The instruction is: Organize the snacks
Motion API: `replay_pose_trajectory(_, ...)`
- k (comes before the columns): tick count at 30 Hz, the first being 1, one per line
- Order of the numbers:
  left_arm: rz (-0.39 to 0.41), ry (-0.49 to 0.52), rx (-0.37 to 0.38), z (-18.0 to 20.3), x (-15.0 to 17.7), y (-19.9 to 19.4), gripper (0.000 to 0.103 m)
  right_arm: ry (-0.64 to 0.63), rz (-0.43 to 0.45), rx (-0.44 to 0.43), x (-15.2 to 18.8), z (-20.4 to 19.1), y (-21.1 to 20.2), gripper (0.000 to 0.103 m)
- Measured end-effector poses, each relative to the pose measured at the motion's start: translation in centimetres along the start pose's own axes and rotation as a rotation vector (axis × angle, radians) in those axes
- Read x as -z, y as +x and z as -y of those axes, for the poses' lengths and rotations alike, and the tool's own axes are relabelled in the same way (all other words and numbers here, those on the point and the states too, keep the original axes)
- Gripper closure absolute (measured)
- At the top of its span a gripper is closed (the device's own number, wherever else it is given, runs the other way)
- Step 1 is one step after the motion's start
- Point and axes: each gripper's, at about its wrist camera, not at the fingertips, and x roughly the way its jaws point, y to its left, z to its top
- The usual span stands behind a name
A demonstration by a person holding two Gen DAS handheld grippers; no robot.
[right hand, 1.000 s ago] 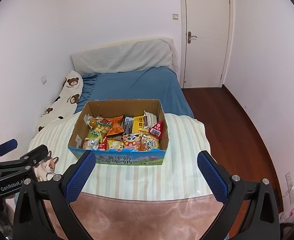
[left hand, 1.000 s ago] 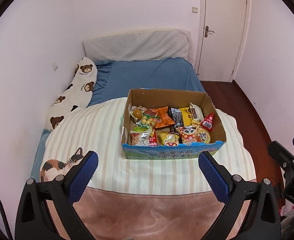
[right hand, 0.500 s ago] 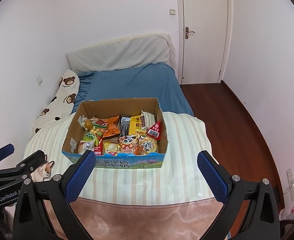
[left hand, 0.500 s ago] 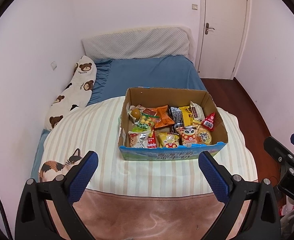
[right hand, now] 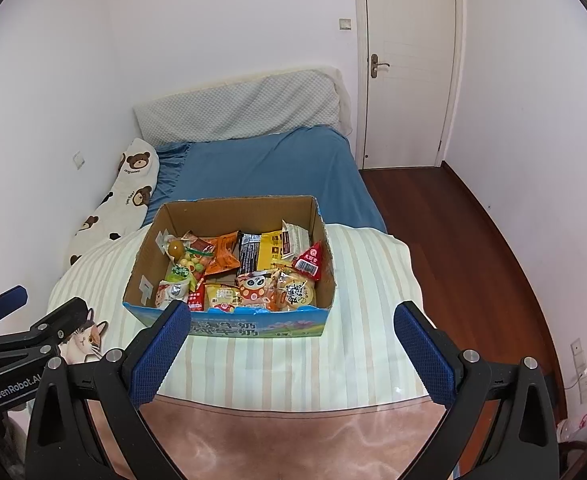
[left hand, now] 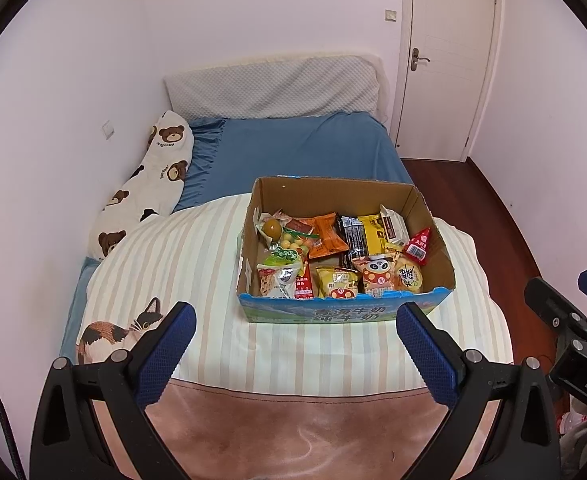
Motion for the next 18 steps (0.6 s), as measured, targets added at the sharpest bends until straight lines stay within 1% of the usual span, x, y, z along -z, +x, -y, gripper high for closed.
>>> replay_pose_trajectory(14,-0.003,-0.011,0.004,-0.23,-0.15,-0.12,0.0,-0.007,0.0,0.003,0.02,-0.11,0.08,0.0)
replay_pose_trajectory(18,-0.011,-0.002,0.011,0.0,-0.26,-0.06,0.0,-0.015,-0.013,0.003,0.07,-0.19,0.52,0.0)
